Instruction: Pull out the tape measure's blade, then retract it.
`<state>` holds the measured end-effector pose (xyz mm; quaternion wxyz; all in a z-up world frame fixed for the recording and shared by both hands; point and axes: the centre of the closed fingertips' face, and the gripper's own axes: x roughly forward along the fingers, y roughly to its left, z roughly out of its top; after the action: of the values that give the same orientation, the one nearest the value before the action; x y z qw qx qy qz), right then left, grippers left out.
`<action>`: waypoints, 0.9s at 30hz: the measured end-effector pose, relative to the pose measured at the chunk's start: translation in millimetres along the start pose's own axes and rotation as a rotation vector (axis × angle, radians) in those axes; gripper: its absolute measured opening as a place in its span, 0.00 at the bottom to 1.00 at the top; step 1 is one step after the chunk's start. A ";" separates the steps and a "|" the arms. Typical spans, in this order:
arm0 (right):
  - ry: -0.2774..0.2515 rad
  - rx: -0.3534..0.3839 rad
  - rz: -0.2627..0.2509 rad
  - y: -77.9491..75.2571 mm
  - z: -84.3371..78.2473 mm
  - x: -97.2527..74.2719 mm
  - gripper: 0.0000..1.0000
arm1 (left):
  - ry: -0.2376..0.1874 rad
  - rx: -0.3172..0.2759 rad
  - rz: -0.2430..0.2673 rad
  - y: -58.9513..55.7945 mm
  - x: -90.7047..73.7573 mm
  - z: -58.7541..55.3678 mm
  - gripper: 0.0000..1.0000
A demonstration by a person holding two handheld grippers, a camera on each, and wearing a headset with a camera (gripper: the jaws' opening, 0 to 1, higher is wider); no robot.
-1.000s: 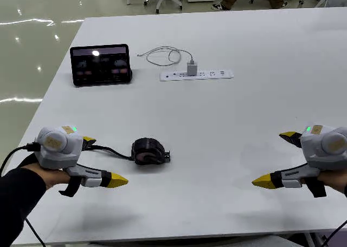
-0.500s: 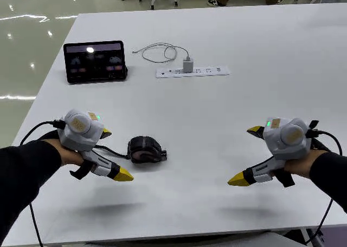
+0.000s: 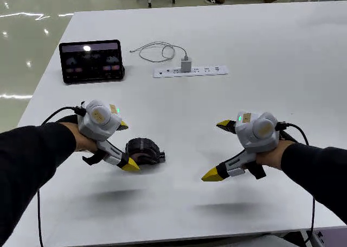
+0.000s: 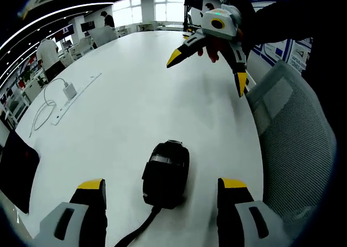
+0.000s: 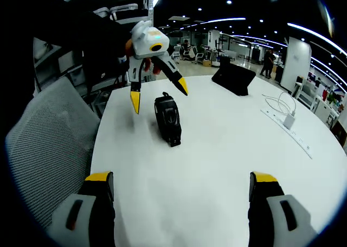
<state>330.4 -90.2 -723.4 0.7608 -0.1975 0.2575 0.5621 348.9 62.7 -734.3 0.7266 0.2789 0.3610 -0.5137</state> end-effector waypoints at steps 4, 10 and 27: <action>0.009 -0.002 0.026 2.5 5.1 11.9 0.99 | 0.006 0.053 -0.020 -0.2 7.3 4.2 0.77; 0.037 -0.045 0.071 6.9 11.0 35.9 0.95 | 0.047 0.099 -0.038 1.3 18.2 3.0 0.72; 0.053 -0.087 0.133 2.4 33.6 64.2 0.83 | 0.151 0.159 -0.120 -2.8 36.1 -6.6 0.35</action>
<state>348.9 -21.4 -736.3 0.7055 -0.2277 0.2651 0.6166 352.4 47.3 -767.5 0.6409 0.3516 0.3889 -0.5607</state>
